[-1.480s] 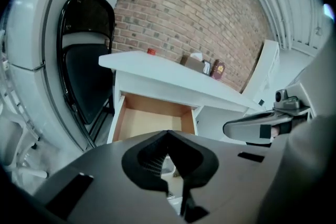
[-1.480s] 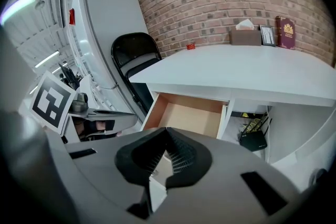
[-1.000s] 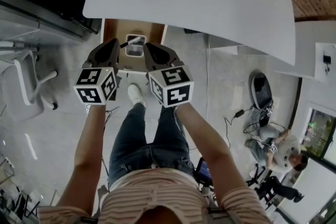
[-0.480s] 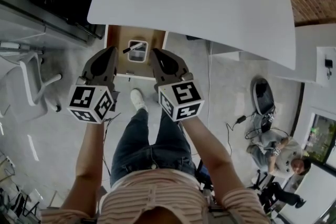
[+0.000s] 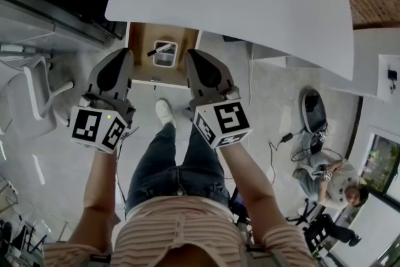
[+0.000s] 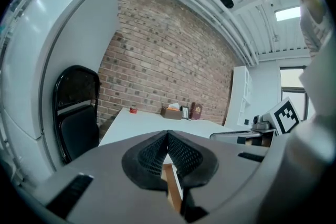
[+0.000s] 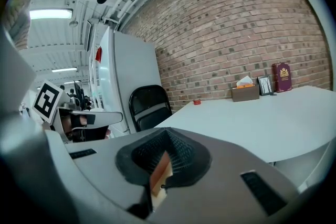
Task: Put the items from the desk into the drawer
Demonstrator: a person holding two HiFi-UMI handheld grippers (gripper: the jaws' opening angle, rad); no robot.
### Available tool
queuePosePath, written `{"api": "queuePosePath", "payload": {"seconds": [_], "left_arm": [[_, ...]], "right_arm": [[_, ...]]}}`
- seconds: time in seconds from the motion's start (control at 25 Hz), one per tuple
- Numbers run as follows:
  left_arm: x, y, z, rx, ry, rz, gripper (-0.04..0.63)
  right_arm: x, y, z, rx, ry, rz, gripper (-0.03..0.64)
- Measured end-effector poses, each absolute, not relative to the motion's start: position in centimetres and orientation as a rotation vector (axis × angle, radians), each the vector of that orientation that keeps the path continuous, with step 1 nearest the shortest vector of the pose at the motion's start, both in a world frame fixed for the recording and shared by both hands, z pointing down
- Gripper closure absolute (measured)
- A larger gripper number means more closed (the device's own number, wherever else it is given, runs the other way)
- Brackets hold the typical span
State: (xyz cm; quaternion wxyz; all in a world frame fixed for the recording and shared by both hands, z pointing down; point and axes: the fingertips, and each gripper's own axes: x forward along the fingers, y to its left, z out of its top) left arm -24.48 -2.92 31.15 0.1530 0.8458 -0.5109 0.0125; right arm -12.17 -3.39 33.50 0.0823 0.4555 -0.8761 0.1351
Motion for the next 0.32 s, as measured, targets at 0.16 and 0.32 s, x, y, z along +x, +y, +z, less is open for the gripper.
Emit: {"api": "queuePosePath", "payload": {"seconds": [0.16,0.32], "left_arm": [[-24.8,-2.8,30.4,2.448,-1.449,0.013,0.586],[-25.2,-2.6,30.4,2.457,-1.43,0.013,0.586]], "right_arm": [[-12.2,-2.9,32.5,1.37,-2.636,0.383,0.601],[-12.2,-2.7,31.8,1.389,-2.65,0.374,0.601]]}}
